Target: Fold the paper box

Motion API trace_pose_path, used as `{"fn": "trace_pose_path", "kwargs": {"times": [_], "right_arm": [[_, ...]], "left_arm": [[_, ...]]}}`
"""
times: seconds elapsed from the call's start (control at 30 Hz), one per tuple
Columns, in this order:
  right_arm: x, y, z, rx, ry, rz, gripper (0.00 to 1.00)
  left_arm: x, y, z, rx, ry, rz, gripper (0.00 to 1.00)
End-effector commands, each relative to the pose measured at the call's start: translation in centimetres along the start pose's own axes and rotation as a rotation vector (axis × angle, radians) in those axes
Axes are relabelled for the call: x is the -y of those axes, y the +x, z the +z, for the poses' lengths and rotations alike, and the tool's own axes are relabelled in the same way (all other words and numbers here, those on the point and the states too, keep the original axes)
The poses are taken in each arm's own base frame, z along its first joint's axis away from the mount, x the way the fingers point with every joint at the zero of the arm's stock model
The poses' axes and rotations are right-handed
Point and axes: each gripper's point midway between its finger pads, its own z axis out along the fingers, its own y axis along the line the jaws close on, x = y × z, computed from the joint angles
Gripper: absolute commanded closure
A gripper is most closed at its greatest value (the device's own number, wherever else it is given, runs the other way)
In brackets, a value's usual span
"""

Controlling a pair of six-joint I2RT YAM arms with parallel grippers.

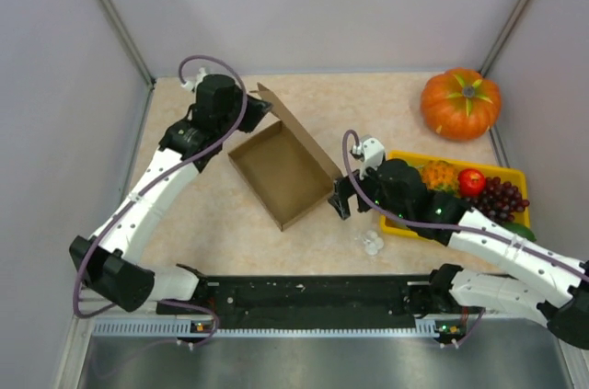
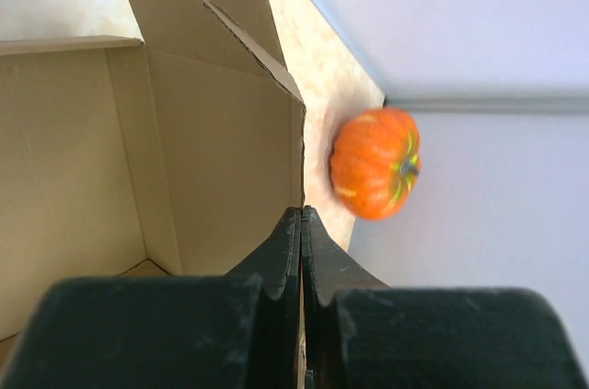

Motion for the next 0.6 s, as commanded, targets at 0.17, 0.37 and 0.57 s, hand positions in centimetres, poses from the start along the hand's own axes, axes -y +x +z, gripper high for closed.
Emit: {"fn": "trace_pose_path", "kwargs": {"times": [0.17,0.37,0.57], "right_arm": [[1.7,-7.6,3.6,0.261,0.129,-0.138,0.14],[2.8,-10.5,6.4,0.333,0.049,-0.022,0.79],[2.5,-11.7,8.5,0.165,-0.240,0.064,1.00]], "left_arm": [[-1.5,-6.0,-4.6,0.225,0.047,-0.274,1.00],[-2.7,-6.7,-5.1,0.235,0.077,-0.338,0.97],[-0.1,-7.4,-8.0,0.297,0.313,0.062,0.12]]}}
